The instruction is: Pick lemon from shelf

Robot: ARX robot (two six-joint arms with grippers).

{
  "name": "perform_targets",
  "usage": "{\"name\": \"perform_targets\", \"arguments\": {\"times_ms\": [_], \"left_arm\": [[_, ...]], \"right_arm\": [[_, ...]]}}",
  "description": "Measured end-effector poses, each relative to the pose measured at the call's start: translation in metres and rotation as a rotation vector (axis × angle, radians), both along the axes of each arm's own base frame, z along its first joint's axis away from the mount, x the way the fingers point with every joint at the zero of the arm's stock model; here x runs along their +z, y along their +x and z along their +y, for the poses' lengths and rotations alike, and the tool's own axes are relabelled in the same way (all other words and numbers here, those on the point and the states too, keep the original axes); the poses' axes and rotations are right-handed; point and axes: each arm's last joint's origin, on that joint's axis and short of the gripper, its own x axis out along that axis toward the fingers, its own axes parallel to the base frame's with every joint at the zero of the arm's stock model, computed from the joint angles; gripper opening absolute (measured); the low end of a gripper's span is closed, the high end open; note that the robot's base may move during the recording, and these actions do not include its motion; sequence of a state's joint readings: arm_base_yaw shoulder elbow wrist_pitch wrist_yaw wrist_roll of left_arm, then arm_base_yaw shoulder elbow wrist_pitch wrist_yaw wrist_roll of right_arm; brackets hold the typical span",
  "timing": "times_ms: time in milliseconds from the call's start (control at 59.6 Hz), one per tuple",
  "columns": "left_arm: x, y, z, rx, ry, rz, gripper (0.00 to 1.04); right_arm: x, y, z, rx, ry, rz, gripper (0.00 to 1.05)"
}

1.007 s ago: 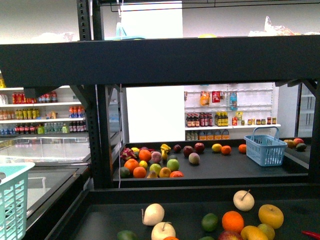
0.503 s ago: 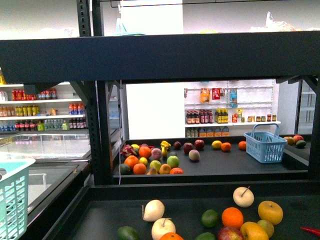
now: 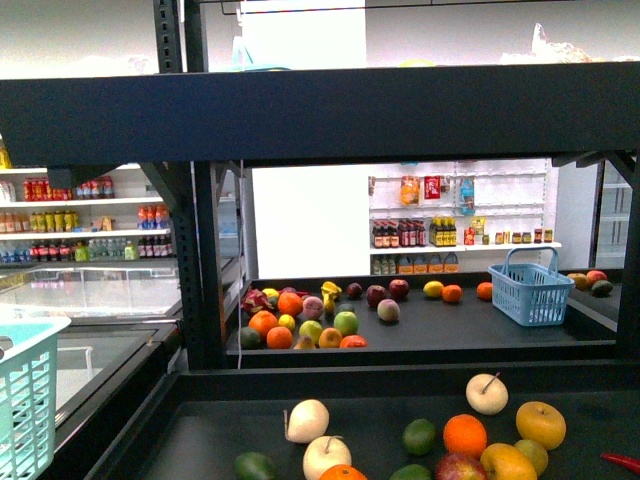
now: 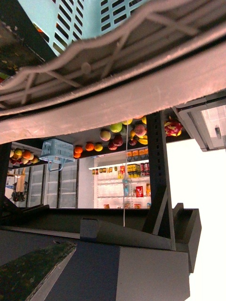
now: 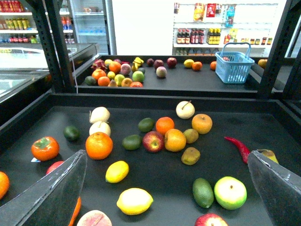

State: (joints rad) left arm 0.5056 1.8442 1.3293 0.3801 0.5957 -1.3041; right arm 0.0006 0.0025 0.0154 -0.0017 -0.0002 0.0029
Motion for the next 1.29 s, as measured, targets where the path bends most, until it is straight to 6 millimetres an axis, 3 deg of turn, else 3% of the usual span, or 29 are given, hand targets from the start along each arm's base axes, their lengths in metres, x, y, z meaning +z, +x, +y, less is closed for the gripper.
{"name": "perform_targets", "arguments": {"times_ms": [101,436,537,654,772,990,1124,1292], "left_arm": [[-0.001,0.005,-0.003,-0.010,0.001,-0.006,0.95],[-0.004,0.009,-0.006,-0.013,0.002,0.004,0.34],[0.000,0.006,-0.009,-0.031,-0.014,0.002,0.21],[0.010,0.000,-0.021,-0.085,0.066,-0.019,0.14],[0.033,-0.013,-0.040,-0.147,0.157,-0.081,0.11],[0.068,-0.037,-0.091,-0.307,0.261,-0.201,0.10],[0.058,-0.046,-0.142,-0.502,0.291,-0.221,0.10],[0.030,-0.048,-0.185,-0.665,0.313,-0.181,0.10]], "right_arm": [[0.000,0.000,0.000,0.000,0.000,0.000,1.02],[0.000,0.000,0.000,0.000,0.000,0.000,1.02],[0.000,0.000,0.000,0.000,0.000,0.000,1.02],[0.000,0.000,0.000,0.000,0.000,0.000,1.02],[0.000,0.000,0.000,0.000,0.000,0.000,1.02],[0.000,0.000,0.000,0.000,0.000,0.000,1.02],[0.000,0.000,0.000,0.000,0.000,0.000,1.02],[0.000,0.000,0.000,0.000,0.000,0.000,1.02]]}}
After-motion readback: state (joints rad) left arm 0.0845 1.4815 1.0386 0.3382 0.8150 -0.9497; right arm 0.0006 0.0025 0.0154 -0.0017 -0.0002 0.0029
